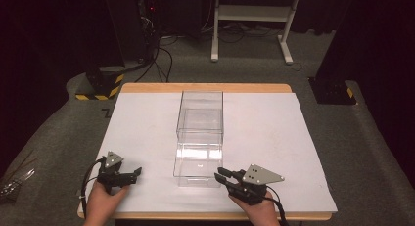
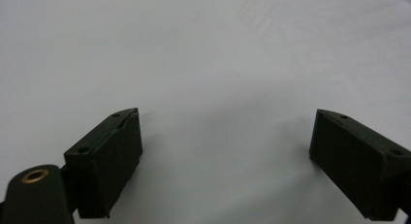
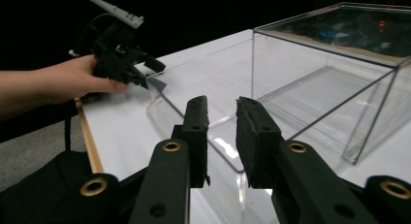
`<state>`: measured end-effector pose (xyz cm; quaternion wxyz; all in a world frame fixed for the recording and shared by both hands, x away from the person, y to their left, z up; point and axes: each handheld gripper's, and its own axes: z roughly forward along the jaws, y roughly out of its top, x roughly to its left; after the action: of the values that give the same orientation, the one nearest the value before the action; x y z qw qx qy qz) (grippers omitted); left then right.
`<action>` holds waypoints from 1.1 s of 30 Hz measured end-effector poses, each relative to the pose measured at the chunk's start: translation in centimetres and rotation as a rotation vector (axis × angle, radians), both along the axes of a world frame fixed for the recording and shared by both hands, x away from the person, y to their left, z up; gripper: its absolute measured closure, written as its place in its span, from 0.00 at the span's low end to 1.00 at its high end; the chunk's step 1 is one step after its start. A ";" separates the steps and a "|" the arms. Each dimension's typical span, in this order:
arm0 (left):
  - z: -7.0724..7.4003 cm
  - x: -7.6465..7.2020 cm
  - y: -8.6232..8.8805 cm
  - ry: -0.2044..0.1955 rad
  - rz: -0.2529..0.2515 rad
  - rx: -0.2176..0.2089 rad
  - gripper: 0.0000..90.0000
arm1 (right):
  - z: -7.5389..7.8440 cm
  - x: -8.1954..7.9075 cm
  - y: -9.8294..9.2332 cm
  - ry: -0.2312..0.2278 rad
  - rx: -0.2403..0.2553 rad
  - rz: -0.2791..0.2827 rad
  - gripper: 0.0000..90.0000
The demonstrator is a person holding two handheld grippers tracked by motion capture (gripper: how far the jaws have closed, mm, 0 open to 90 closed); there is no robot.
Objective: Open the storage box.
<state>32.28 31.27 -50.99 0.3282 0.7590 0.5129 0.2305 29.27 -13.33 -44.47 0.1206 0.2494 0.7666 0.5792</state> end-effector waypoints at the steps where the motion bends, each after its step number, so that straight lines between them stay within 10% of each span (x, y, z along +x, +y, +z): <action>1: 0.0 0.0 0.0 0.000 0.000 0.000 0.13 | 0.0 0.1 -0.1 -0.005 -0.004 -0.010 0.79; 18: 0.0 0.0 0.0 0.000 0.000 0.000 0.13 | -0.5 2.3 -4.5 -0.049 -0.060 -0.235 0.67; 33: 0.0 0.0 0.0 0.000 0.000 0.000 0.13 | -3.8 5.1 -9.8 0.005 -0.236 -0.465 0.60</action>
<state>32.27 31.27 -50.99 0.3284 0.7589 0.5130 0.2305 34.42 -23.10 -48.25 0.2769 0.4047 0.7511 0.4419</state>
